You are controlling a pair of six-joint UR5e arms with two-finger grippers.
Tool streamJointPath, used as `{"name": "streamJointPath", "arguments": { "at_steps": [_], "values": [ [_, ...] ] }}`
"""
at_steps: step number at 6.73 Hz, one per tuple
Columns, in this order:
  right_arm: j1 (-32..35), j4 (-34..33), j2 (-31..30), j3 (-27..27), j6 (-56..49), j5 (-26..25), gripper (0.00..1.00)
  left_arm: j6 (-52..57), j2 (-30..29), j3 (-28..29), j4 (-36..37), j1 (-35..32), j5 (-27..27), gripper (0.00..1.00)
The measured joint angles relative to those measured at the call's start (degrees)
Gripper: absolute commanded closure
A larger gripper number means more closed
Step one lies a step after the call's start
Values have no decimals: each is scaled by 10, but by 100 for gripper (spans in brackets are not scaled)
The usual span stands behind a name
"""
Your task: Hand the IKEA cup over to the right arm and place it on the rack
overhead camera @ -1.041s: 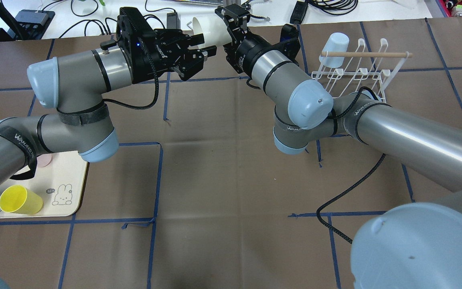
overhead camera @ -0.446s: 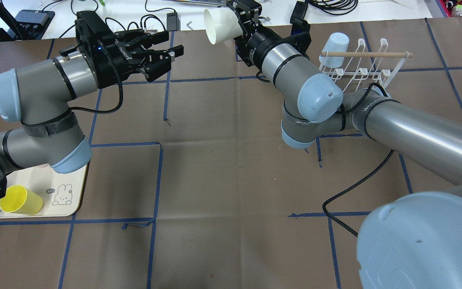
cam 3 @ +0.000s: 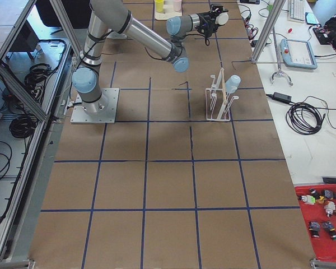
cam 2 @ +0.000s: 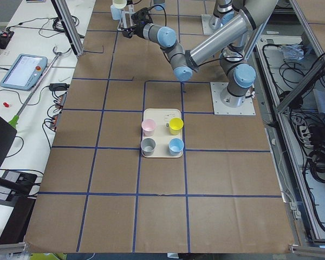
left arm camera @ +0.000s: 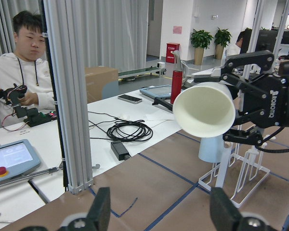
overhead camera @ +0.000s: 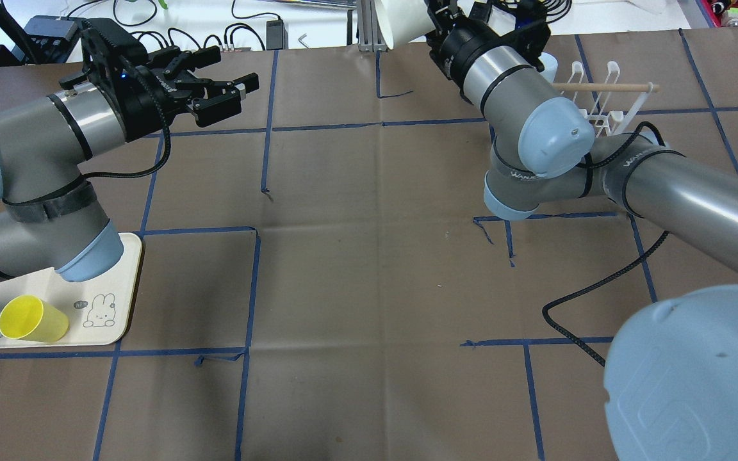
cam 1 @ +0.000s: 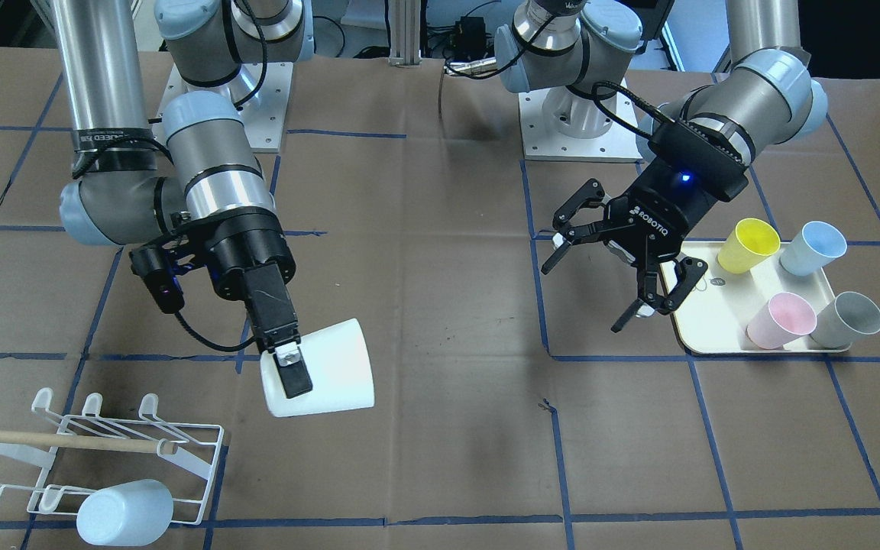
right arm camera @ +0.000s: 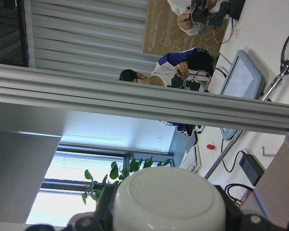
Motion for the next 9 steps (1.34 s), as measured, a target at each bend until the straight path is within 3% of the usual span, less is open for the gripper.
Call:
{"name": "streamJointPath", "arguments": {
  "at_steps": [3,5,9],
  "values": [
    [-76,-1,-17,28,-298,-1,90,-77,-4,69,-178,-6,155,0],
    [-132,37,-48,58,-496,-4,91,-153,-8,121,-317,-16,226,0],
    [-237,101,-56,69,-742,-3,91,-212,-2,269,-651,-102,444,0]
  ]
}}
